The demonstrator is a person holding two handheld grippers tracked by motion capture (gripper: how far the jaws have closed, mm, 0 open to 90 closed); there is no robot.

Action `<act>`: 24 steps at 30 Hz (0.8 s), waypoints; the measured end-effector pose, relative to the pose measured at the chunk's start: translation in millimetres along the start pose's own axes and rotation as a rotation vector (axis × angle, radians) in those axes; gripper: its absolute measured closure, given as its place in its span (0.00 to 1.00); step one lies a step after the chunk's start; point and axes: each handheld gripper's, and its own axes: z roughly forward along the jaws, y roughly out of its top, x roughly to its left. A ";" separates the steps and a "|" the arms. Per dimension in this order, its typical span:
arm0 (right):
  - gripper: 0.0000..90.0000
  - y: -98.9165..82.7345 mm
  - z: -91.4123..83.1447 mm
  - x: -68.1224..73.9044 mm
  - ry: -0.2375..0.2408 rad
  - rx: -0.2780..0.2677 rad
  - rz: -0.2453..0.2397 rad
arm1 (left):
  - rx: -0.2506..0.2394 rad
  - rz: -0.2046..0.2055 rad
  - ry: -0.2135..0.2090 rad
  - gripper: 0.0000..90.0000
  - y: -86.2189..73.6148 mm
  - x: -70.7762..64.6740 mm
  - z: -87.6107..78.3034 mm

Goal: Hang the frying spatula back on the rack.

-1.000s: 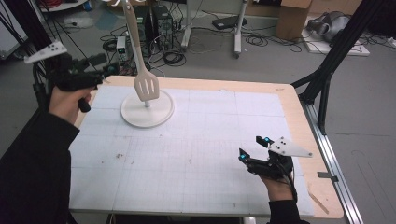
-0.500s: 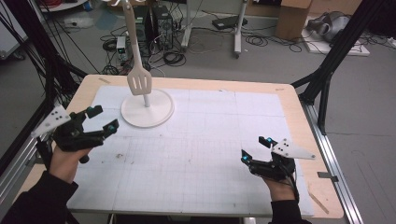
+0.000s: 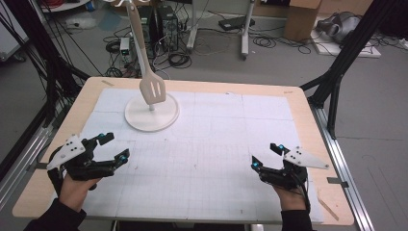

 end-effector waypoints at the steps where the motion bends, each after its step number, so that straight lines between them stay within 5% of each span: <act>1: 0.21 0.0 -0.9 0.5 -0.004 -0.005 -0.004 | -0.001 0.002 0.001 0.20 -0.2 0.8 -1.0; 24: 0.21 -3.4 -1.5 1.6 -0.027 -0.005 0.006 | 0.014 -0.030 0.018 0.20 -8.1 5.2 -7.2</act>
